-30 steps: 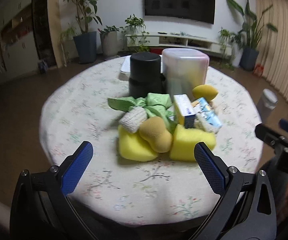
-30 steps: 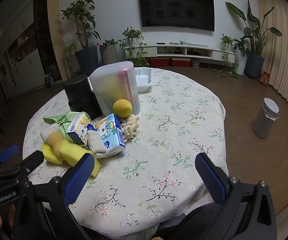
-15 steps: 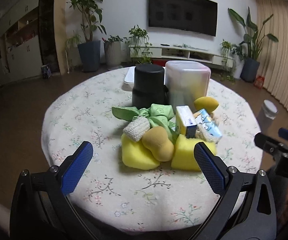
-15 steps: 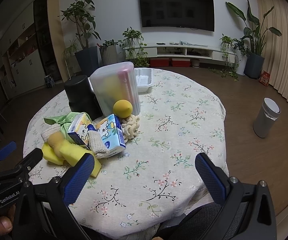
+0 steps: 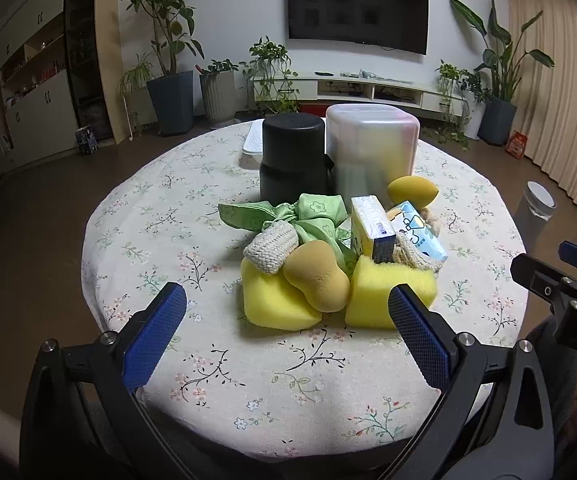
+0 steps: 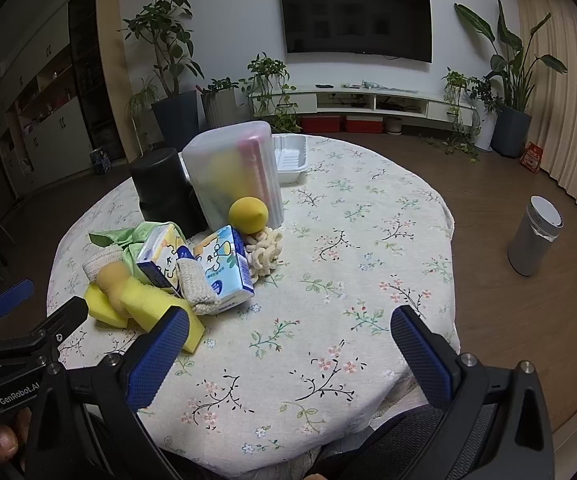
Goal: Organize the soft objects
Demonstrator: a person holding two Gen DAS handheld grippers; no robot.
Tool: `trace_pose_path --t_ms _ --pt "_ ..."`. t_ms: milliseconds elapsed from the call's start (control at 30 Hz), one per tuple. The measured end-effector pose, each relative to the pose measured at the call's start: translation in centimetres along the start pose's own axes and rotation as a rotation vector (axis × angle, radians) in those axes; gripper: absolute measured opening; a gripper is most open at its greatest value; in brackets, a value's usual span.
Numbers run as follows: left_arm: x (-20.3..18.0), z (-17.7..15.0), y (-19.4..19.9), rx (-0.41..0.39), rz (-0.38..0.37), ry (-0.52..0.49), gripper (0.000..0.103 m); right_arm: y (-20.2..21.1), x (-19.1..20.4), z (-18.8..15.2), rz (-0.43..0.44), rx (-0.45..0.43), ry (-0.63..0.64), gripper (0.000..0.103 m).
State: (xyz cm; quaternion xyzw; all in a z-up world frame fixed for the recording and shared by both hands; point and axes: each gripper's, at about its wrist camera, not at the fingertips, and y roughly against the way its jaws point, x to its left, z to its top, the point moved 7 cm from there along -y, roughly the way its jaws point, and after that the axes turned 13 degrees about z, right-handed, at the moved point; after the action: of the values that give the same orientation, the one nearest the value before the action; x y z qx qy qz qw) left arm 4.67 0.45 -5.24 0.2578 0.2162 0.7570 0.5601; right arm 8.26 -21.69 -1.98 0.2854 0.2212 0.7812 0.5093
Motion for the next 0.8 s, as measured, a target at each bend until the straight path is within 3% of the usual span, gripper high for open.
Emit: trace_pose_path --t_ms 800 --pt "0.32 -0.57 -0.62 0.038 -0.047 0.051 0.103 -0.24 0.28 -0.09 0.002 0.002 0.0 0.103"
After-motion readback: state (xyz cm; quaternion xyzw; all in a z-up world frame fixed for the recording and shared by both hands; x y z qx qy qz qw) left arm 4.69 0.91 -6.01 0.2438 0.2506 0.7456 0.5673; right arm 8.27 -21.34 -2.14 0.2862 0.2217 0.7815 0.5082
